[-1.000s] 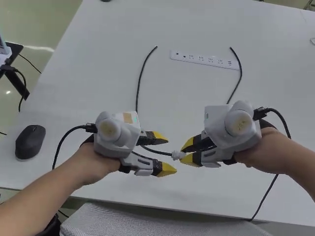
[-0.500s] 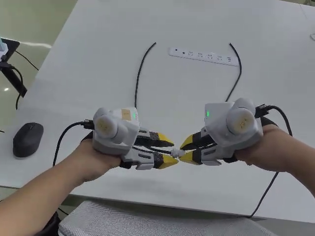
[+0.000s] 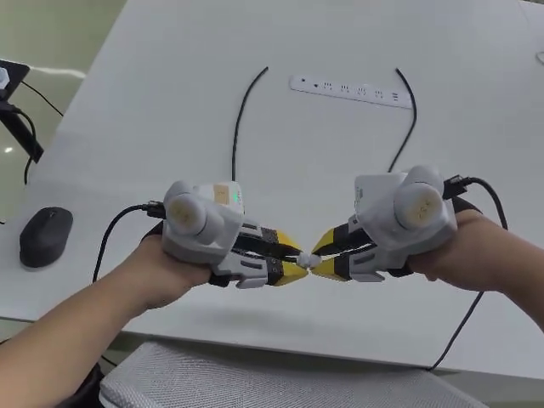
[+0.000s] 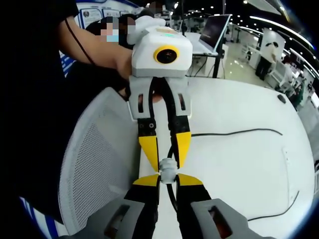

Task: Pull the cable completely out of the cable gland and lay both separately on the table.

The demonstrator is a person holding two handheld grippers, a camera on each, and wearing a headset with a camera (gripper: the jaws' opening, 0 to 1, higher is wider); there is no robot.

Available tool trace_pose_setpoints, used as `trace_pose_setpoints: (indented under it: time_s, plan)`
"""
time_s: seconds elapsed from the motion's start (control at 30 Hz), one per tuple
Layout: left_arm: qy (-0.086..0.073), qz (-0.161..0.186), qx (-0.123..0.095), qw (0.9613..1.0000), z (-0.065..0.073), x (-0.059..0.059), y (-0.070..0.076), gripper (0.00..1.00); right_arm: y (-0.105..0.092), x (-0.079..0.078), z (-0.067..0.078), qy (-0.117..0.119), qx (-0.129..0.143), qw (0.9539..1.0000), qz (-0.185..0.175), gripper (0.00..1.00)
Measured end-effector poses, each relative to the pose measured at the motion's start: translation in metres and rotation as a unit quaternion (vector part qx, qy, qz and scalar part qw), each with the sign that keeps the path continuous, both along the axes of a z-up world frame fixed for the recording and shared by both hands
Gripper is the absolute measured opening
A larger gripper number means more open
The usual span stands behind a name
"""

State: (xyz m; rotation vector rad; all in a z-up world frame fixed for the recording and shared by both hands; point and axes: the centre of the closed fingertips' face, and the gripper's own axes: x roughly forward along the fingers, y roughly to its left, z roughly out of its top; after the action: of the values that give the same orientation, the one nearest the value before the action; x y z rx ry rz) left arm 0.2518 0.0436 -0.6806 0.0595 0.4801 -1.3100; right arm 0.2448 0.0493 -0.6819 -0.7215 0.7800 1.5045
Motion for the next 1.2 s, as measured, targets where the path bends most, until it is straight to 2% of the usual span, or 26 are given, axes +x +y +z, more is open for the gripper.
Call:
trace_pose_setpoints:
  time_s: [0.17,0.3,0.53,0.63,0.83,0.9,0.97,1.03,1.1,1.13,1.2]
  plan:
    - [-0.005,-0.007,0.002,1.0000,-0.001,-0.002,-0.002,0.16,-0.002,-0.001,-0.001,-0.001,-0.002,1.0000,0.009,0.07]
    - [-0.014,-0.005,0.006,0.9999,0.000,0.000,-0.001,0.16,-0.001,0.000,0.000,-0.015,0.005,0.9996,0.022,0.07]
    - [-0.007,0.015,0.006,0.9998,0.008,0.004,0.004,0.15,0.004,0.005,0.006,-0.039,0.030,0.9984,0.026,0.08]
    - [0.005,0.022,0.003,0.9997,0.010,0.004,0.007,0.15,0.005,0.005,0.009,-0.028,0.044,0.9986,0.004,0.08]
    - [0.017,0.024,-0.004,0.9996,0.013,0.002,0.008,0.15,0.006,0.004,0.013,-0.011,0.059,0.9981,-0.013,0.10]
    - [0.016,0.019,-0.004,0.9997,0.013,0.000,0.007,0.15,0.005,0.004,0.014,0.001,0.059,0.9980,-0.023,0.11]
    - [0.000,0.013,0.001,0.9999,0.013,-0.001,0.007,0.15,0.006,0.004,0.017,0.018,0.072,0.9966,-0.037,0.12]
    - [-0.003,0.012,0.002,0.9999,0.013,-0.001,0.006,0.15,0.007,0.004,0.020,0.035,0.085,0.9945,-0.050,0.14]
    - [-0.015,0.008,0.008,0.9998,0.013,0.000,0.007,0.15,0.006,0.003,0.022,0.072,0.098,0.9902,-0.069,0.16]
    - [-0.016,0.007,0.008,0.9998,0.013,0.000,0.007,0.15,0.006,0.004,0.022,0.085,0.105,0.9878,-0.076,0.17]
    - [-0.016,0.006,0.008,0.9998,0.013,-0.001,0.007,0.15,0.006,0.001,0.026,0.129,0.126,0.9791,-0.093,0.17]
